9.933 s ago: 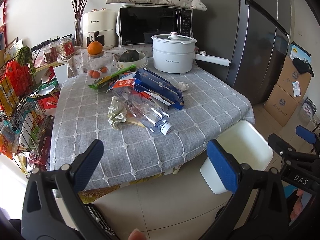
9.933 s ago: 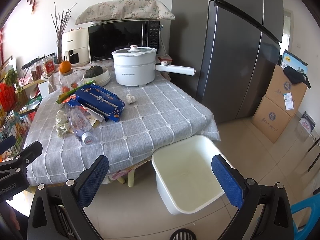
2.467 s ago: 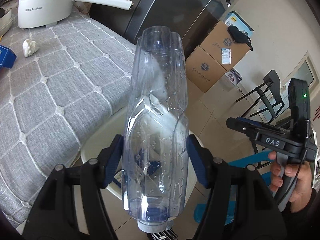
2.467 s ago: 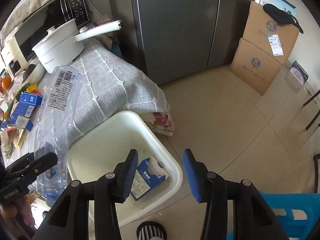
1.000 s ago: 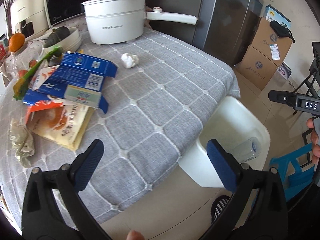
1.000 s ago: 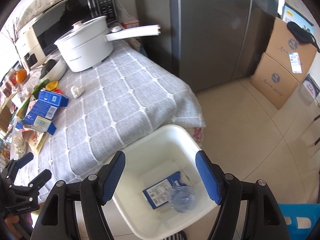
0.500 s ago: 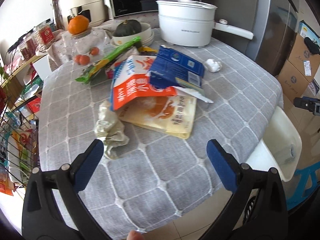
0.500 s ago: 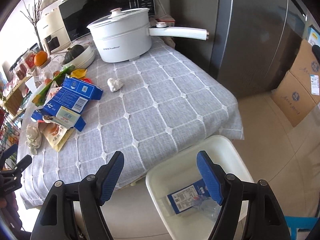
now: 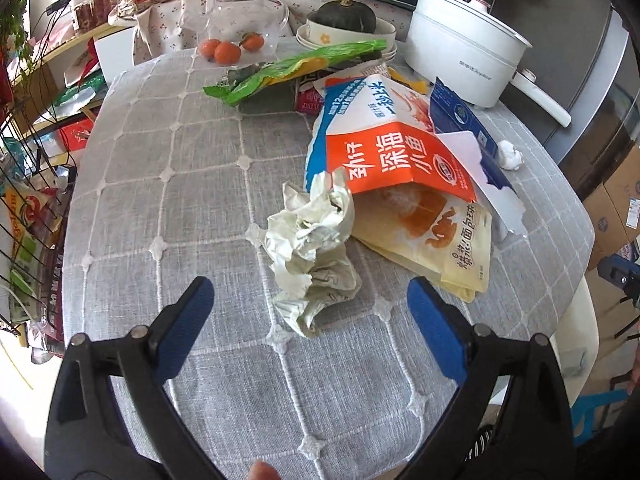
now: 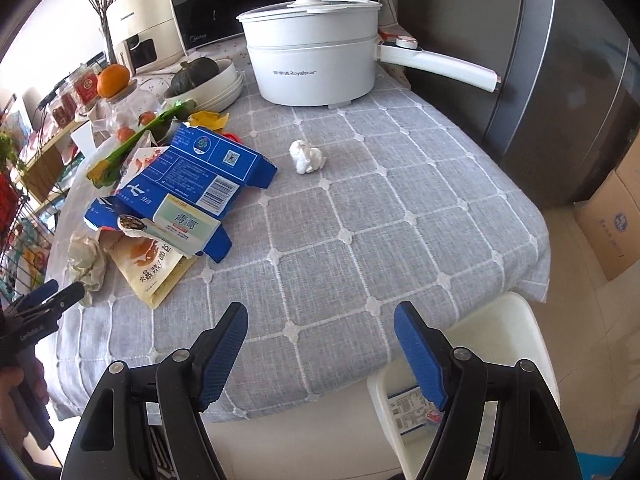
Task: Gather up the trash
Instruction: 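Grasp the crumpled tissue with the left gripper while the right gripper grasps the blue box, then carry the tissue to the white bin and release it with the left gripper, then lower the blue box into the white bin and open the right gripper, then grasp the orange-and-white snack bag with the left gripper and lift it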
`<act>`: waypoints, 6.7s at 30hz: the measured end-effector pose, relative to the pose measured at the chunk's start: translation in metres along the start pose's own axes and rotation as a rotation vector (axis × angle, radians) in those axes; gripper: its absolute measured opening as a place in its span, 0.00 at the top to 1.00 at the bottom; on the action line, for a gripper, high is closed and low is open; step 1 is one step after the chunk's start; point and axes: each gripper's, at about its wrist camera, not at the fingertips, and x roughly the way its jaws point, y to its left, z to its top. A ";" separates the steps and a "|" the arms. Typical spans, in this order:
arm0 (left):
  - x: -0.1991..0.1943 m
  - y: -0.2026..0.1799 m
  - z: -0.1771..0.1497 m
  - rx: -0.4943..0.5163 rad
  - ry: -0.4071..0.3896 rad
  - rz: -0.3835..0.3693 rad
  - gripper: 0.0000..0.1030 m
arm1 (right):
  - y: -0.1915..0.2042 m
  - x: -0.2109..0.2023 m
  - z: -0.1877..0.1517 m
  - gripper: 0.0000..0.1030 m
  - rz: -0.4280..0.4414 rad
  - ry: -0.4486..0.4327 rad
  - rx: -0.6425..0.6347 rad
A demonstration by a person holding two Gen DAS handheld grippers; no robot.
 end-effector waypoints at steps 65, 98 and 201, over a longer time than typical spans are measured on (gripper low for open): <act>-0.074 -0.102 -0.001 0.052 -0.044 -0.369 0.55 | -0.043 -0.097 0.024 0.97 0.182 -0.333 0.023; -0.017 -0.338 -0.081 0.484 0.092 -0.532 0.53 | -0.222 -0.107 -0.087 0.97 0.080 -0.075 0.318; -0.006 -0.094 0.057 0.399 -0.207 0.167 0.96 | -0.059 0.019 0.016 0.27 0.094 0.038 0.115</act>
